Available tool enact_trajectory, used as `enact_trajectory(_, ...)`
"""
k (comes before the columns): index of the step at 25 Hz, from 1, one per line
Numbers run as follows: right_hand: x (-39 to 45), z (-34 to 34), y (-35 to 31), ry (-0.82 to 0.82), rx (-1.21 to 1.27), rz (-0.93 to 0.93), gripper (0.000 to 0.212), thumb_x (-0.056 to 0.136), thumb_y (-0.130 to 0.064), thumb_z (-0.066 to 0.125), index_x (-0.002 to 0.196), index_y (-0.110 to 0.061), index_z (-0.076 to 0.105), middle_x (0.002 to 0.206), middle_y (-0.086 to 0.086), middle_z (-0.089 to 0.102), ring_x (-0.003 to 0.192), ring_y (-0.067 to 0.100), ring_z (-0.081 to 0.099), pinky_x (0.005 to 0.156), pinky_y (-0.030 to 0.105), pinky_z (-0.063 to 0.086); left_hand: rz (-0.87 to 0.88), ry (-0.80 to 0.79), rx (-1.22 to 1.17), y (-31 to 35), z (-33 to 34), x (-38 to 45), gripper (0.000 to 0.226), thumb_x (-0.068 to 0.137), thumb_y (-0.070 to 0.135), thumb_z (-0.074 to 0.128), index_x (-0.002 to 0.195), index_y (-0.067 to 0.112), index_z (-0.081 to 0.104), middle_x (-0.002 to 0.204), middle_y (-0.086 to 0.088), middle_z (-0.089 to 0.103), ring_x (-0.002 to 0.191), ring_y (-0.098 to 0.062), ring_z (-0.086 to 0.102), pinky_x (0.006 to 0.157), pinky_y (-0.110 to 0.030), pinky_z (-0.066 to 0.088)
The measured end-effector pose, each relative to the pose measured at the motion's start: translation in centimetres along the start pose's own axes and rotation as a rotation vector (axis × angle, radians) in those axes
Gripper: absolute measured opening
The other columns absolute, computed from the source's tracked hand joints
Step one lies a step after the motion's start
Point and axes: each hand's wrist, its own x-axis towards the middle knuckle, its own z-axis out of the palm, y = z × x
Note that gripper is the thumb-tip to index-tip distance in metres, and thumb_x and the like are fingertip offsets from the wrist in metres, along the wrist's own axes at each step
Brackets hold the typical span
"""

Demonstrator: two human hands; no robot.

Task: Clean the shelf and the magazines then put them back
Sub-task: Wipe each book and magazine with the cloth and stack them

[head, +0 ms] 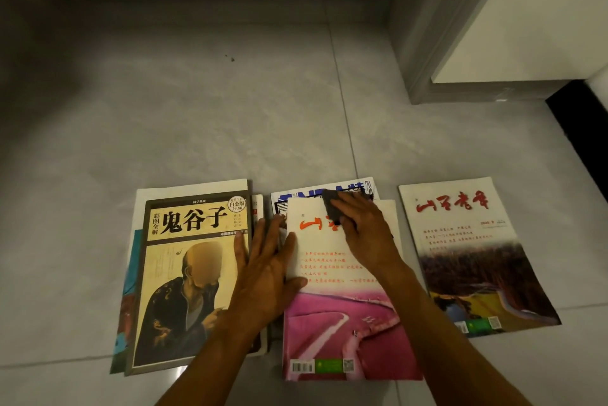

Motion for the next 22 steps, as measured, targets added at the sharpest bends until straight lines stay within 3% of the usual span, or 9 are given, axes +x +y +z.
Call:
enact_trajectory(3, -4.7, 1.0, 0.4, 0.039, 0.007, -0.097, 0.041, 0.095, -0.013, 0.053, 0.135, -0.023, 0.055, 0.145, -0.004, 0.046, 0.141, 0.018, 0.028, 0.117, 0.040, 0.021, 0.055, -0.036, -0.009, 1.2, -0.8, 0.4, 0.095, 0.086, 0.056, 0.049, 0.152, 0.022, -0.010, 0.154, 0.001, -0.032, 0.140, -0.020, -0.034, 0.109, -0.050, -0.028)
enact_trajectory(5, -9.4, 2.4, 0.6, 0.067, -0.055, -0.143, 0.038, 0.098, -0.026, 0.043, 0.135, -0.027, 0.054, 0.144, -0.006, 0.048, 0.139, 0.016, 0.031, 0.115, 0.039, 0.025, 0.119, -0.092, -0.046, 2.4, -1.4, 0.7, 0.097, 0.088, 0.055, 0.042, 0.148, 0.020, -0.026, 0.149, 0.003, -0.041, 0.139, -0.019, -0.036, 0.112, -0.049, -0.026)
enact_trajectory(9, -16.2, 3.7, 2.0, 0.032, -0.255, -0.282, 0.045, 0.104, -0.042, 0.019, 0.130, -0.022, 0.050, 0.132, 0.004, 0.060, 0.129, 0.026, 0.042, 0.115, 0.038, 0.018, 0.229, -0.216, -0.003, 3.1, -1.0, 0.9, 0.108, 0.085, 0.070, 0.047, 0.148, 0.020, -0.026, 0.151, 0.000, -0.038, 0.140, -0.019, -0.034, 0.114, -0.048, -0.023)
enact_trajectory(12, -14.8, 3.5, 1.9, 0.035, -0.260, -0.232, 0.043, 0.103, -0.038, 0.026, 0.129, -0.022, 0.056, 0.133, 0.004, 0.060, 0.129, 0.026, 0.045, 0.115, 0.041, 0.026, 0.236, -0.231, 0.084, 3.1, -0.5, 0.0, 0.129, 0.070, 0.084, 0.050, 0.144, 0.018, -0.033, 0.147, -0.003, -0.044, 0.137, -0.023, -0.039, 0.109, -0.047, -0.028)
enact_trajectory(16, -7.7, 2.1, 0.8, 0.073, -0.225, -0.164, 0.044, 0.086, -0.014, 0.060, 0.129, -0.017, 0.061, 0.135, 0.006, 0.058, 0.127, 0.031, 0.051, 0.101, 0.052, 0.045, 0.139, -0.189, 0.102, 4.1, 0.2, -0.8, 0.134, 0.066, 0.089, 0.046, 0.142, 0.013, -0.033, 0.151, -0.008, -0.040, 0.139, -0.027, -0.037, 0.109, -0.050, -0.029)
enact_trajectory(19, -1.9, 0.6, 0.4, 0.134, -0.173, -0.158, 0.044, 0.087, -0.012, 0.052, 0.131, -0.015, 0.060, 0.136, 0.008, 0.057, 0.128, 0.032, 0.049, 0.107, 0.051, 0.040, 0.082, -0.184, 0.113, 3.9, -0.1, -0.1, 0.135, 0.064, 0.091, 0.045, 0.145, 0.014, -0.031, 0.151, -0.008, -0.040, 0.139, -0.027, -0.037, 0.107, -0.051, -0.030)
enact_trajectory(22, -4.8, 1.2, 0.7, 0.106, -0.100, -0.116, 0.041, 0.095, -0.020, 0.045, 0.134, -0.021, 0.056, 0.143, 0.002, 0.050, 0.138, 0.020, 0.034, 0.114, 0.047, 0.031, 0.081, -0.193, 0.101, 3.6, -0.2, 0.6, 0.137, 0.063, 0.091, 0.046, 0.145, 0.014, -0.032, 0.150, -0.008, -0.041, 0.138, -0.027, -0.037, 0.112, -0.052, -0.024)
